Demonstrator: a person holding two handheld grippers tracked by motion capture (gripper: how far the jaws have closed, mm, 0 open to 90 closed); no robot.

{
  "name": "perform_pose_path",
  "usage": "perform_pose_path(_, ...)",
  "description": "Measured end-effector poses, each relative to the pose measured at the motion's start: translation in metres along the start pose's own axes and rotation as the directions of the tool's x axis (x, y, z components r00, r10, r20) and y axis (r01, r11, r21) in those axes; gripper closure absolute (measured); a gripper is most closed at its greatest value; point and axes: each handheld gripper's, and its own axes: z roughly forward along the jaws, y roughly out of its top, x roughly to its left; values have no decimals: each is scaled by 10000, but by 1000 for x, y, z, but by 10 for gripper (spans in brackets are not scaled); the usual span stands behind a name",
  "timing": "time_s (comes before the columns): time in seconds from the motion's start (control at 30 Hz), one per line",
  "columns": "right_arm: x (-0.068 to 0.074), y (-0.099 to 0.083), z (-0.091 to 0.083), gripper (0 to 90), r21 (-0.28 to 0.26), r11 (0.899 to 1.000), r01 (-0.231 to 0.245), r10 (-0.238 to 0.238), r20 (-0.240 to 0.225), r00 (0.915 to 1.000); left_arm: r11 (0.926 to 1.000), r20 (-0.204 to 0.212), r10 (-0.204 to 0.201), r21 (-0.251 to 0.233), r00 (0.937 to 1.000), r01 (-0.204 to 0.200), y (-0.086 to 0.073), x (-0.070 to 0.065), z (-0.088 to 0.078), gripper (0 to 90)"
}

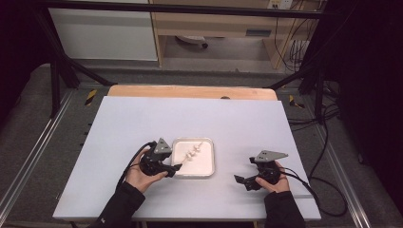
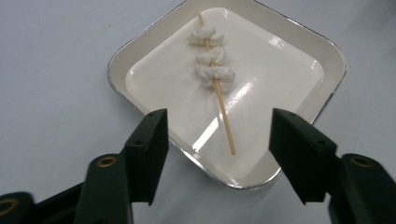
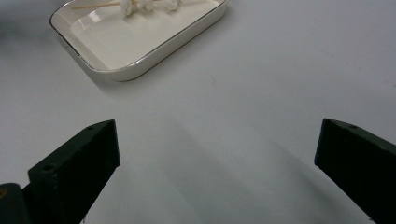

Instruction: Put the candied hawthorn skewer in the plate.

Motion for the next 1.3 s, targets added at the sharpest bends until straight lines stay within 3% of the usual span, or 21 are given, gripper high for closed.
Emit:
perform_pose_path(0.23,0,0,-1,7,10,10000,-67,67,17,10000,9995,-262,-233,-223,9994,227,-16,13,-18,170)
perform_pose_path(0.37,0,0,-1,7,39,9999,-111,110,22,9999,9962,-303,-725,-515,9969,709,-31,25,-29,95)
perform_pose_path(0.63,0,0,0,7,83,9999,-105,105,18,9999,9904,-602,-1189,-779,9911,1141,-65,42,-45,62)
perform_pose_path(0.93,1,-1,1,7,196,9998,-88,88,6,10000,9887,-607,-1331,-776,9892,1283,-101,49,-48,59)
perform_pose_path(1.3,2,-2,2,7,316,9995,-56,58,-67,10000,9858,-646,-1492,-872,9867,1433,-112,54,-50,59)
